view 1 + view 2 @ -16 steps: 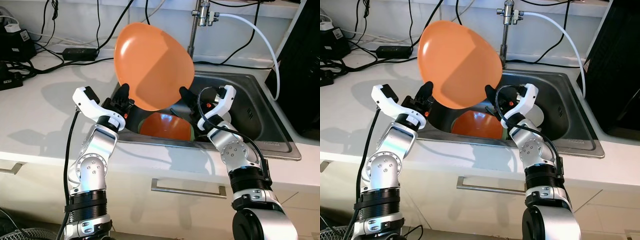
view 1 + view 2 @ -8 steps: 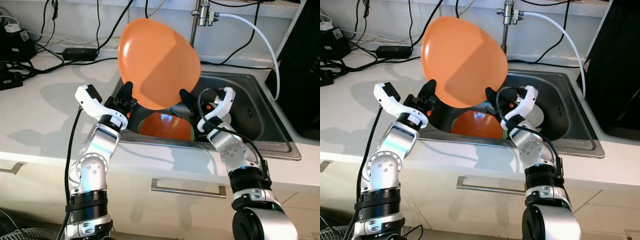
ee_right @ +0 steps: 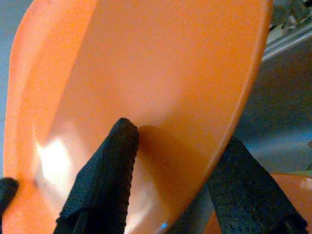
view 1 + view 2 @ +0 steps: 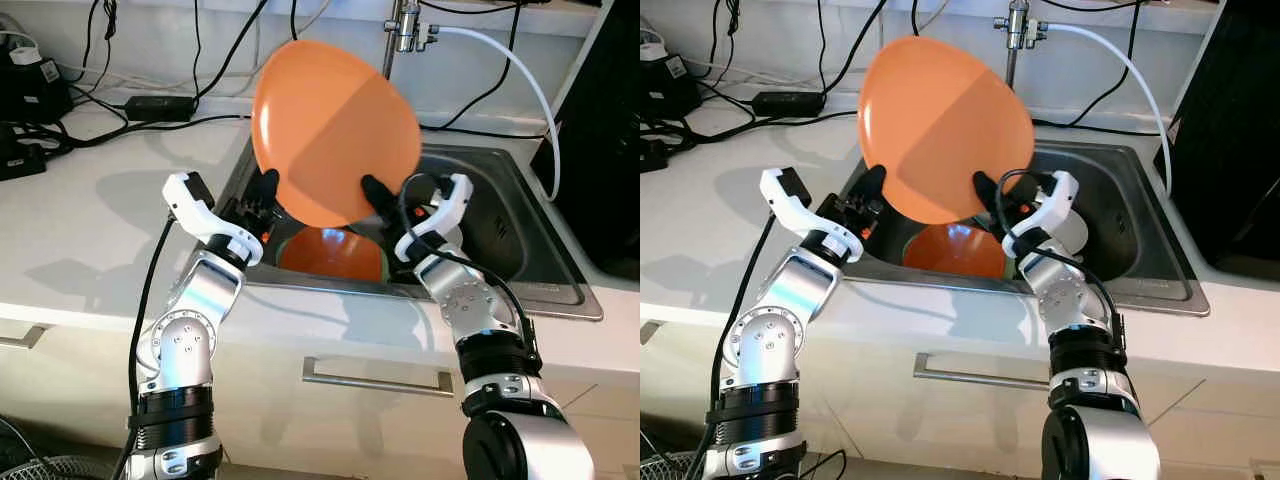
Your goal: Kitchen organization
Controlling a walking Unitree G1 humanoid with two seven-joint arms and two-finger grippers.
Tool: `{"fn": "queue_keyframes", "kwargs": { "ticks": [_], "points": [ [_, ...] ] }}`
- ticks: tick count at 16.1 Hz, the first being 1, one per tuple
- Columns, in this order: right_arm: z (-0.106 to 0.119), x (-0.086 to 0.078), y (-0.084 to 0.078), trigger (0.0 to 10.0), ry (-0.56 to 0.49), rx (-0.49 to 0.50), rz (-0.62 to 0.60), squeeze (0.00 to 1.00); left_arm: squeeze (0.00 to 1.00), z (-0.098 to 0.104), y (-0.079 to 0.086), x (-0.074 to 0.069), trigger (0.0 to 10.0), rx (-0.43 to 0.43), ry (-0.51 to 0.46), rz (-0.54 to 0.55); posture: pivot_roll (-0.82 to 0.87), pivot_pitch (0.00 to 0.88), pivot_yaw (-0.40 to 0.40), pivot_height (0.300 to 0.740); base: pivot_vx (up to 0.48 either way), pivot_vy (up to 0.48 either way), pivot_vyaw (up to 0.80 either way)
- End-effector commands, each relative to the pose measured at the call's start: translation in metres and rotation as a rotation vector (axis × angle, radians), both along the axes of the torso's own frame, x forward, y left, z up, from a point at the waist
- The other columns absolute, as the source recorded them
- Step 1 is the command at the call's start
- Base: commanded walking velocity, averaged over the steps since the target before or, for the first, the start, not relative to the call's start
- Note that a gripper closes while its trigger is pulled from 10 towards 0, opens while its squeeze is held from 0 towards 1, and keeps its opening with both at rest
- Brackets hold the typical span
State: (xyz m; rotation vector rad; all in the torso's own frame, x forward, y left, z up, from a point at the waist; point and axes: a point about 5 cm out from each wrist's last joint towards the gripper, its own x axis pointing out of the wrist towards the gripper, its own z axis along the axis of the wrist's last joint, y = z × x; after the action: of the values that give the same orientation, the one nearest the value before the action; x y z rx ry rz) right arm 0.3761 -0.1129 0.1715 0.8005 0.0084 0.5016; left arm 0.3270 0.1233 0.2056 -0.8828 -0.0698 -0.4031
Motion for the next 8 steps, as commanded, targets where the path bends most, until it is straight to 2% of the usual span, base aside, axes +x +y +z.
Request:
{"fn": "queue_keyframes", "kwargs": {
  "ticks": [1,3,4,5,6,8],
  "points": [
    [0.013,0.005,0.0,10.0,-0.031,0.034,-0.012,0.0,0.0,0.009,-0.005,-0.004,10.0,0.021,-0.052,-0.033,0.13,0.0,0.007,0.74,0.0,0.0,0.0],
    [0.016,0.005,-0.002,10.0,-0.038,0.051,-0.018,0.0,0.0,0.007,-0.005,-0.004,10.0,0.029,-0.044,-0.031,0.13,0.0,0.007,0.74,0.0,0.0,0.0],
    [0.017,0.005,-0.002,8.9,-0.044,0.061,-0.02,0.0,0.0,0.006,-0.004,-0.003,10.0,0.036,-0.037,-0.027,0.12,0.0,0.007,0.74,0.0,0.0,0.0],
    [0.017,0.005,-0.003,4.2,-0.045,0.066,-0.021,0.0,0.0,0.005,-0.004,-0.003,10.0,0.04,-0.031,-0.024,0.13,0.0,0.007,0.74,0.0,0.0,0.0],
    [0.019,0.005,-0.003,0.0,-0.053,0.085,-0.023,0.0,0.0,0.003,-0.002,-0.002,10.0,0.049,-0.017,-0.012,0.12,0.0,0.007,0.74,0.0,0.0,0.0],
    [0.024,0.005,-0.004,0.0,-0.063,0.125,-0.026,0.0,0.0,-0.002,-0.001,-0.001,10.0,0.058,0.003,-0.004,0.12,0.0,0.007,0.74,0.0,0.0,0.0]
  ]
}}
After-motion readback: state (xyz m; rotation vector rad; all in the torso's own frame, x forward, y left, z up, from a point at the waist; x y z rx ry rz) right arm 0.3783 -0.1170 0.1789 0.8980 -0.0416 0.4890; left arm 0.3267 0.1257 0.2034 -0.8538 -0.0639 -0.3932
